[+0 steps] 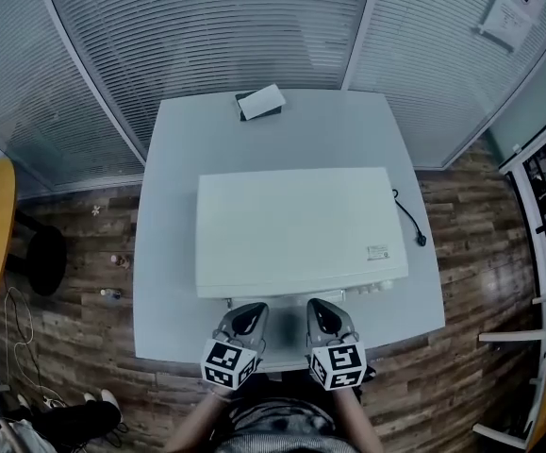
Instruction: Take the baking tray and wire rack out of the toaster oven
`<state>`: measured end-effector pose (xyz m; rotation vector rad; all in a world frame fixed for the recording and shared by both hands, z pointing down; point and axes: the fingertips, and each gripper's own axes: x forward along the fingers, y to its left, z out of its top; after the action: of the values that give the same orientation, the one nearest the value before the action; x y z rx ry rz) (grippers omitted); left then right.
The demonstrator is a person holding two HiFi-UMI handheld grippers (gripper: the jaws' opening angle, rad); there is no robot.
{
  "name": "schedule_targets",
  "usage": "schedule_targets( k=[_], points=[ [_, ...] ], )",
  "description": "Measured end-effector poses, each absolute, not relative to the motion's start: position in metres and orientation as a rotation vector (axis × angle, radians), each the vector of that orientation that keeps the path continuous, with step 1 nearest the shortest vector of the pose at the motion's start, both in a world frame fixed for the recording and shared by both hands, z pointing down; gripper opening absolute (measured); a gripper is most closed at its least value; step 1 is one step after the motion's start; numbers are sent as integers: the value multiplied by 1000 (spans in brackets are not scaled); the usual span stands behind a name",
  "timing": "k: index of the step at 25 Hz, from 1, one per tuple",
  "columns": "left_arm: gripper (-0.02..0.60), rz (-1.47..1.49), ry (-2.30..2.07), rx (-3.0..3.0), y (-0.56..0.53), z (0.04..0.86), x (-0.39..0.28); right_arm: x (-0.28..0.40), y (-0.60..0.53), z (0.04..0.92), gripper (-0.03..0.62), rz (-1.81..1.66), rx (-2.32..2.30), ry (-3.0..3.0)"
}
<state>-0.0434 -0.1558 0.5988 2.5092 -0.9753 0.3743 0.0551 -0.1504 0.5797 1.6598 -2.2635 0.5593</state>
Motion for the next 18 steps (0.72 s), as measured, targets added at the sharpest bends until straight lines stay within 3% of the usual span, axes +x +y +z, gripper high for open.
schedule_targets(
  k=[6,11,13,16,18],
  points=[
    [5,333,-948,2400,-156,629,-45,62,-149,609,3,672,1655,-2199],
    [5,-44,-837,1954,-156,659,-50,61,-150,634,12,982,1618,-2198],
    [98,-100,-800,1876,-154,669,-50,61,-149,643,55,1104,1598,-2197],
    [98,-176,-792,1788,-157,681,-51,65,-152,653,83,1264,1623,-2185],
    [143,-208,-786,1753,-160,685,-52,67,-156,655,110,1377,1636,-2198]
  ],
)
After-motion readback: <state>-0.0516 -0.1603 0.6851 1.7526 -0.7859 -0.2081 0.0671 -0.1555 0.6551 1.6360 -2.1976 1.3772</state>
